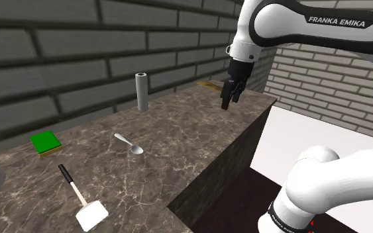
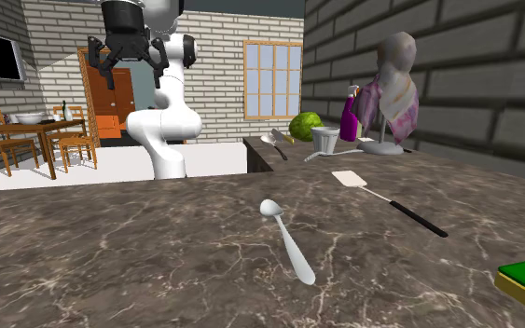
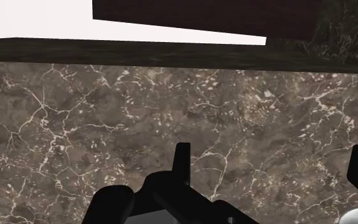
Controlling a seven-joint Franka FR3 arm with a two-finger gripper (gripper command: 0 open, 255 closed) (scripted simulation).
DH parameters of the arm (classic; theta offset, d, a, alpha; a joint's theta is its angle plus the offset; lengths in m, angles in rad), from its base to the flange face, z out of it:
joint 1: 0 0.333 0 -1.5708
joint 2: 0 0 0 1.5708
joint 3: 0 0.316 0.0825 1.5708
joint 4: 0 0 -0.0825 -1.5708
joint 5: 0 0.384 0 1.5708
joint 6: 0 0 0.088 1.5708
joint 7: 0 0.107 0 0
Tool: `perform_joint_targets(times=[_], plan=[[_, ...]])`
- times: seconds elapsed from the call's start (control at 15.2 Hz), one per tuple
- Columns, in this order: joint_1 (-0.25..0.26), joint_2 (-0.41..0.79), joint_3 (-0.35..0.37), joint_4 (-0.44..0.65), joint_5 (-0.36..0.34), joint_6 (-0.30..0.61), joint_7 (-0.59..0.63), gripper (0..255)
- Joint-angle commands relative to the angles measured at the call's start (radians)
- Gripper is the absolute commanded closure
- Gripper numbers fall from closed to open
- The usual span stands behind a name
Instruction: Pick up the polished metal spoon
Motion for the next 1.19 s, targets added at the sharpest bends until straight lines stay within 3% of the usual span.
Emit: perform_joint_targets(times=[0.0, 0.53, 1.12], plan=[[0.0, 0.0, 0.0, 0.0, 0.0, 0.0, 0.0, 0], [0.03, 0.269, 0.099, 0.099, 0.069, 0.131, 0.108, 0], [0.056, 0.605, 0.192, 0.303, 0.089, 0.224, 0.229, 0]])
